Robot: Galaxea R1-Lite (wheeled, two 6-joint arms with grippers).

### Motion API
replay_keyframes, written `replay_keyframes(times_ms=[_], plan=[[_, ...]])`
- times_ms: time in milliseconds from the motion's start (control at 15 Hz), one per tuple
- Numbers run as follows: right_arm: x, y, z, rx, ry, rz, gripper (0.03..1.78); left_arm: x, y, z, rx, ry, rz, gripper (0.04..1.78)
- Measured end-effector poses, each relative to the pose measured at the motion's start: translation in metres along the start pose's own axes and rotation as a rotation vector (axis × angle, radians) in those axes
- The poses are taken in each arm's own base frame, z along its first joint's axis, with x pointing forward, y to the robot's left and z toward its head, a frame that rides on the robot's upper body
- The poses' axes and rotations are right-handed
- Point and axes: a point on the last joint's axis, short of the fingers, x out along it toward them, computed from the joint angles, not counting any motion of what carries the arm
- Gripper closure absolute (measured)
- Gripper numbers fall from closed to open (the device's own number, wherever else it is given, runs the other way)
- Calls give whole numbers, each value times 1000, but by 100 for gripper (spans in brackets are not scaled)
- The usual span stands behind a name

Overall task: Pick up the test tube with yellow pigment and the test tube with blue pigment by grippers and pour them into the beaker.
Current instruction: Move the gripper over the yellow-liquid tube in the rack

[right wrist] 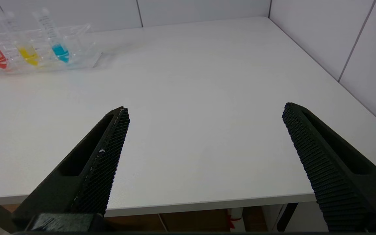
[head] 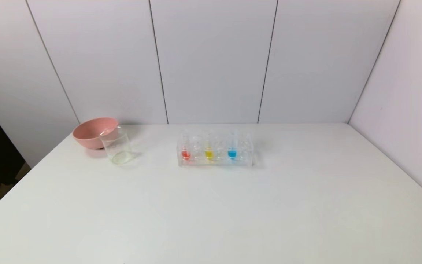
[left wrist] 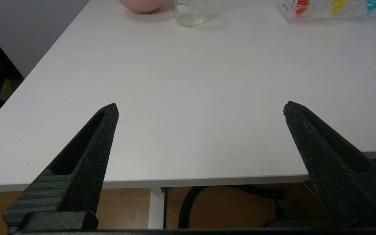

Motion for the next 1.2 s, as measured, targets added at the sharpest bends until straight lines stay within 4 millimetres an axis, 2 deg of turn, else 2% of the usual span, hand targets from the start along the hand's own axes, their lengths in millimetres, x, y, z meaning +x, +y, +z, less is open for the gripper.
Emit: replay_keyframes(times_ms=[867,1000,1200], plan=[[0,0,0,0,0,0,10,1,0,2,-6,-39,-1,6],[0,0,0,0,0,0,10,-2,-1,13,-8,-77,-32,6],[0,0,0,0,0,0,10,-5,-2,43,-12,-92,-94,6]])
